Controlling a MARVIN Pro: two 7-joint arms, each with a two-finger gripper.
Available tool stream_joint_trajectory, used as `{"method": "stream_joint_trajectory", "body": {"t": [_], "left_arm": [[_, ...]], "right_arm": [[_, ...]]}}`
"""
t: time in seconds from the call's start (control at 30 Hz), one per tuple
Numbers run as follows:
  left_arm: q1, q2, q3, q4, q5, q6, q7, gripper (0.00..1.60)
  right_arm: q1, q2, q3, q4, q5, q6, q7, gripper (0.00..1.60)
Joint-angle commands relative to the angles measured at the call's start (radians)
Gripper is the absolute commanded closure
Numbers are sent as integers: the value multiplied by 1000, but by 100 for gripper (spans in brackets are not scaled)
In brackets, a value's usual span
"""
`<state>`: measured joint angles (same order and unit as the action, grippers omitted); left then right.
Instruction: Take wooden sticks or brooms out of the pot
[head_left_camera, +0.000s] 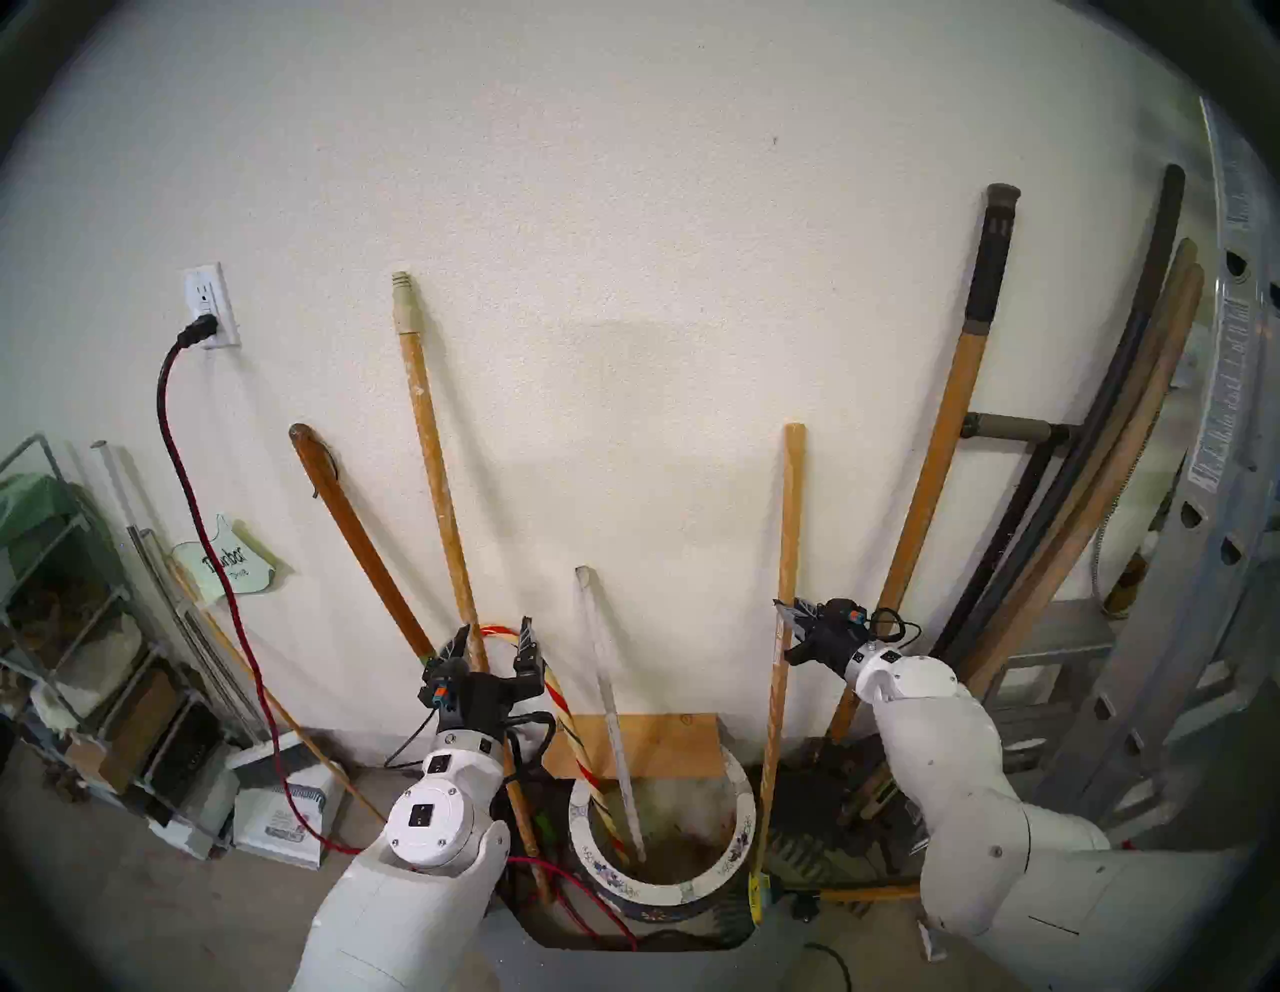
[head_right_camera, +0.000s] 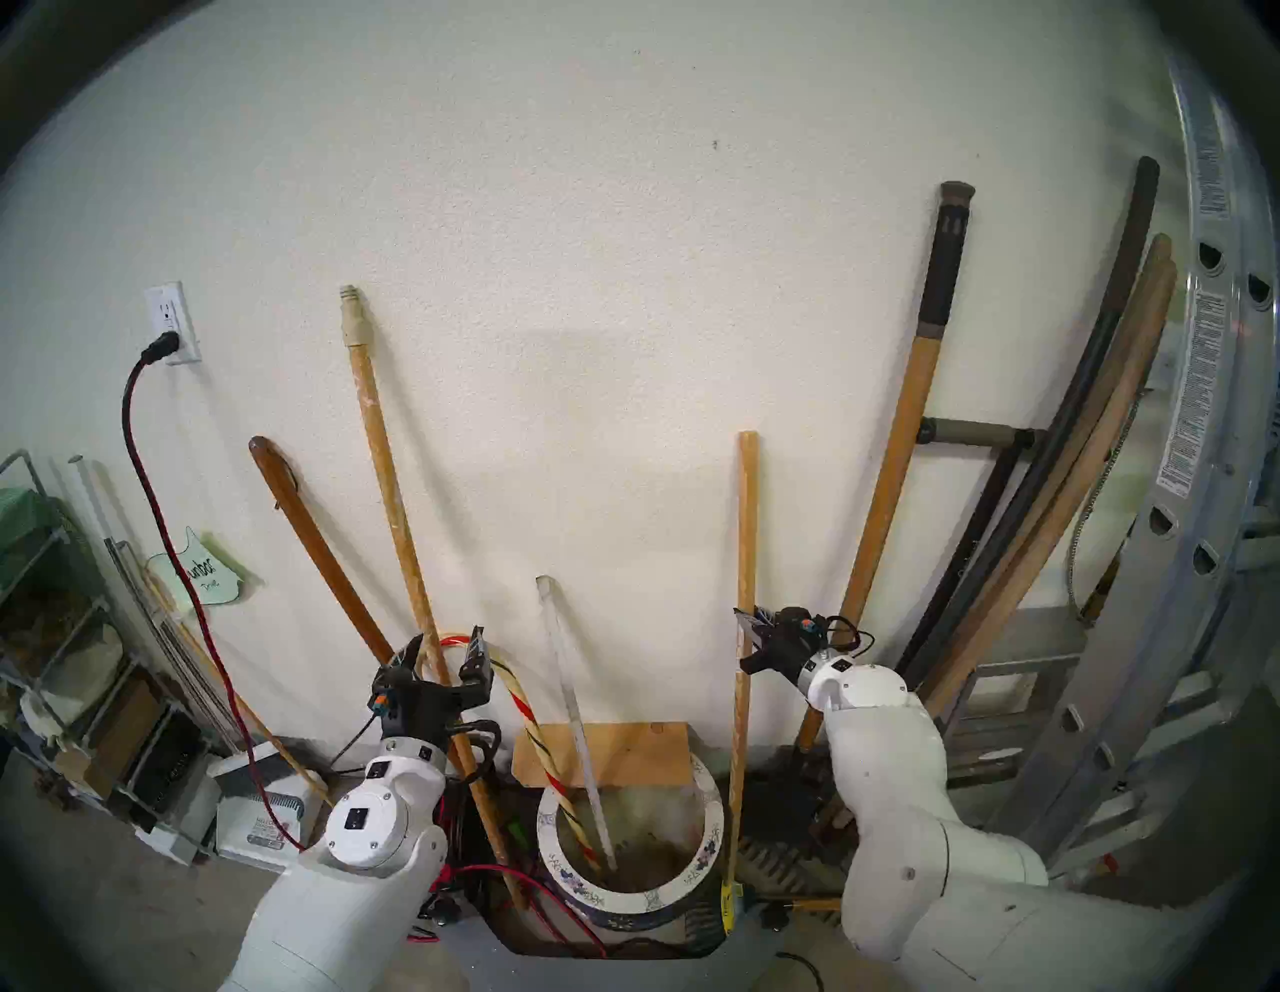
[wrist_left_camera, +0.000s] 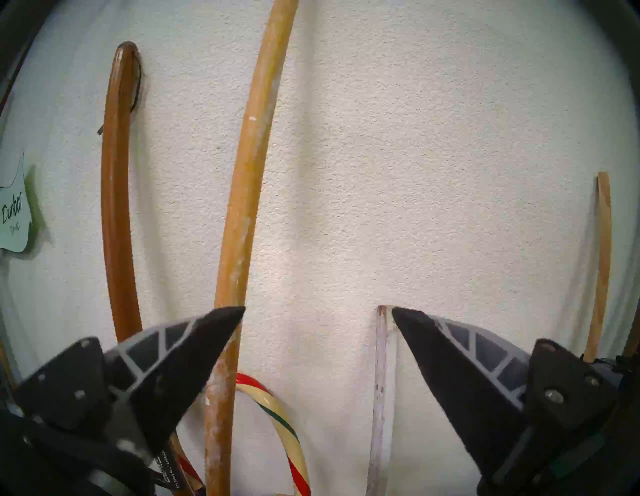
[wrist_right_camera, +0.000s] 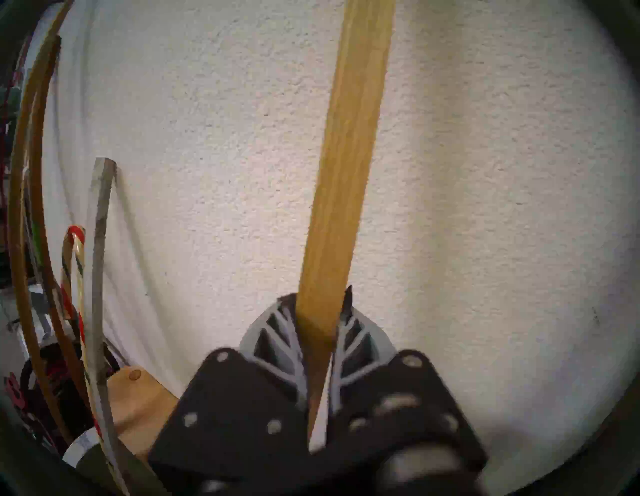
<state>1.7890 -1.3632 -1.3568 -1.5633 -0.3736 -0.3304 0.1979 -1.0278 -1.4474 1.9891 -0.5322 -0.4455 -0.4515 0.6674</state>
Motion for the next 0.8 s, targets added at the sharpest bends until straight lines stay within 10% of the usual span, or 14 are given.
{"method": "stream_joint_trajectory", "body": {"t": [0.0,0.33,0.37,0.4,0.43,0.47,0.77], "left_arm": [[-2,-2,1,-6,1,-1,0,0],[-2,-2,2,-6,1,-1,0,0],[-2,-2,2,-6,1,-1,0,0],[-2,-2,2,-6,1,-1,0,0],[-2,-2,2,-6,1,-1,1,0],[-2,-2,2,-6,1,-1,1,0],[-2,-2,2,-6,1,-1,1,0]], "right_arm": [[1,22,-9,63,-41,6,-81,160],[14,39,-21,103,-60,-31,-90,160],[10,38,-21,94,-58,-31,-71,89],[10,38,-21,94,-58,-31,-71,89],[8,37,-21,89,-58,-31,-66,18],[8,37,-21,88,-57,-33,-57,0],[-19,30,-10,37,-52,-27,-10,0]]}}
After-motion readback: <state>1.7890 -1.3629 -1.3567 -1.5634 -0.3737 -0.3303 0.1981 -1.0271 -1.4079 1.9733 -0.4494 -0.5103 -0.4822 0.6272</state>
